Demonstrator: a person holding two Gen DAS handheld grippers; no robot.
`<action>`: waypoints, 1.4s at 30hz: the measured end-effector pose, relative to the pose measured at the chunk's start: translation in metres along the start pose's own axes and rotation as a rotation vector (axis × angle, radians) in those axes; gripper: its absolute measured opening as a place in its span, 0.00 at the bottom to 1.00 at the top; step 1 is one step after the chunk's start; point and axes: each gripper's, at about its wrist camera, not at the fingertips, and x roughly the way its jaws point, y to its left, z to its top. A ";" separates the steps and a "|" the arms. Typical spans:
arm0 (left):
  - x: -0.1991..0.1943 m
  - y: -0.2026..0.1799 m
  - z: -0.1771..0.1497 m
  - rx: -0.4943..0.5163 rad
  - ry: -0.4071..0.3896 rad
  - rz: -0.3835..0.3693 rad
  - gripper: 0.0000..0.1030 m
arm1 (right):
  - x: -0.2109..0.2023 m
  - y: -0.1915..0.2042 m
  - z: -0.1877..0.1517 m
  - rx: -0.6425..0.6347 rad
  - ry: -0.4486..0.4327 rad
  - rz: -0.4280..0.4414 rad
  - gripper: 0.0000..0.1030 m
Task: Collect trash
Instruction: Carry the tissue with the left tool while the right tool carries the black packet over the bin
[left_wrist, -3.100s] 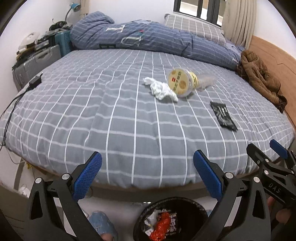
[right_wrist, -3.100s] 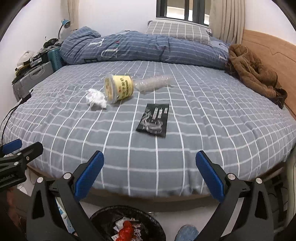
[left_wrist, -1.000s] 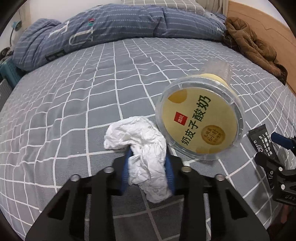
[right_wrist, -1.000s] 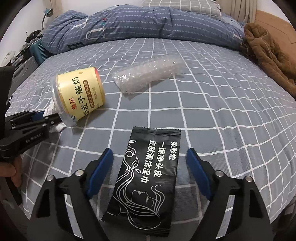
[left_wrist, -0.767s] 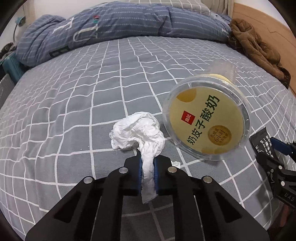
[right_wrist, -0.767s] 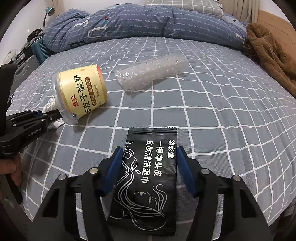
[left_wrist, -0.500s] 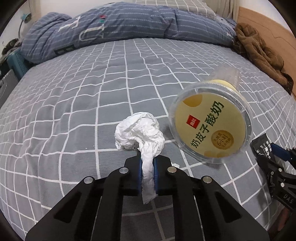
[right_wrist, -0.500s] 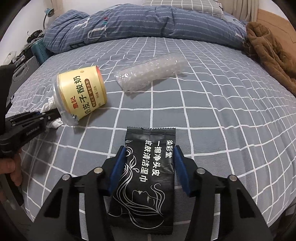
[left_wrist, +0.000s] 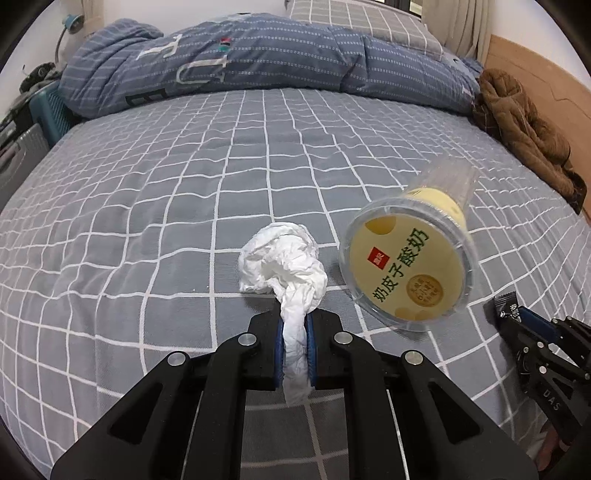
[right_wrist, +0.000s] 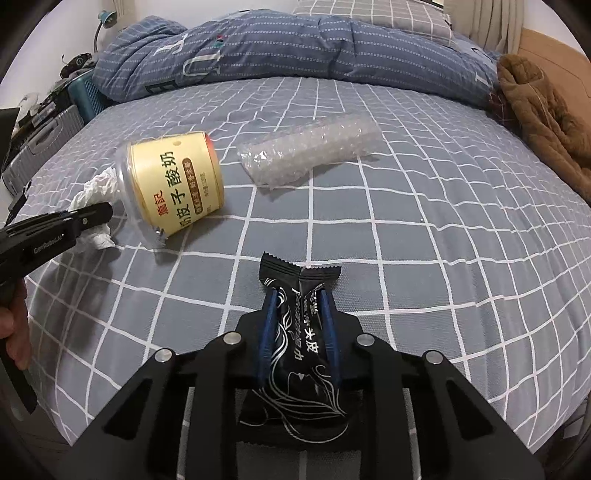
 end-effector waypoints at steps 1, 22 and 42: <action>-0.002 -0.001 0.000 -0.002 -0.001 0.002 0.09 | -0.001 0.000 0.000 0.000 -0.002 0.002 0.22; -0.073 -0.006 0.000 -0.059 -0.060 0.049 0.09 | -0.062 0.003 0.015 -0.009 -0.091 0.018 0.22; -0.141 -0.021 -0.049 -0.081 -0.081 0.054 0.09 | -0.142 0.014 -0.003 -0.029 -0.203 0.039 0.22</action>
